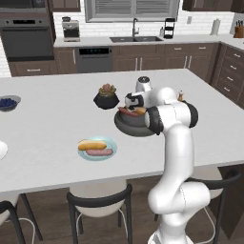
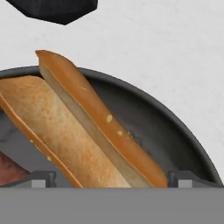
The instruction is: Place one bun and one sausage from the bowl on each plate.
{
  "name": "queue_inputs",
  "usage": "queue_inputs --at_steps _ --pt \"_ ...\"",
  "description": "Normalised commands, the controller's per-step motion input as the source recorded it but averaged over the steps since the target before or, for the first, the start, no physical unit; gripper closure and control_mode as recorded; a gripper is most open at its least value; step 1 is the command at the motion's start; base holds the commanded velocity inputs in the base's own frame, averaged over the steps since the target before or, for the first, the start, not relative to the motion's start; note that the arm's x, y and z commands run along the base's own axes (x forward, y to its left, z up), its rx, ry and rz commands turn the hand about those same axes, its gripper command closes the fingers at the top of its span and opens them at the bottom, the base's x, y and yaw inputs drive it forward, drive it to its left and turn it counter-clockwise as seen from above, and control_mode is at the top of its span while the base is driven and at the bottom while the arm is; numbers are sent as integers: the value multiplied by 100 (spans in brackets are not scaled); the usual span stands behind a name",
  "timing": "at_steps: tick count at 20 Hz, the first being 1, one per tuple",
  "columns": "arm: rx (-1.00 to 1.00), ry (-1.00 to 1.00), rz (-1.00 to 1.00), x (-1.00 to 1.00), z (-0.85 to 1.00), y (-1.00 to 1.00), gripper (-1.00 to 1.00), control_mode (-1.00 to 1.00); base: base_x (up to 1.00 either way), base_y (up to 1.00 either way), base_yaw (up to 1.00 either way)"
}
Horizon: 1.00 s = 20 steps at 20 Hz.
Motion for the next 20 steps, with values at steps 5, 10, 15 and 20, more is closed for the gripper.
queue_inputs --at_steps 5,10,15,20 --pt "9 -3 0 -14 9 -37 -100 -100 0 0 0" --pt "9 1 0 2 0 -20 -100 -100 0 0 0" --pt "6 0 -2 0 0 0 -100 -100 0 0 0" --pt "9 0 -8 9 -2 11 -100 -100 0 0 0"
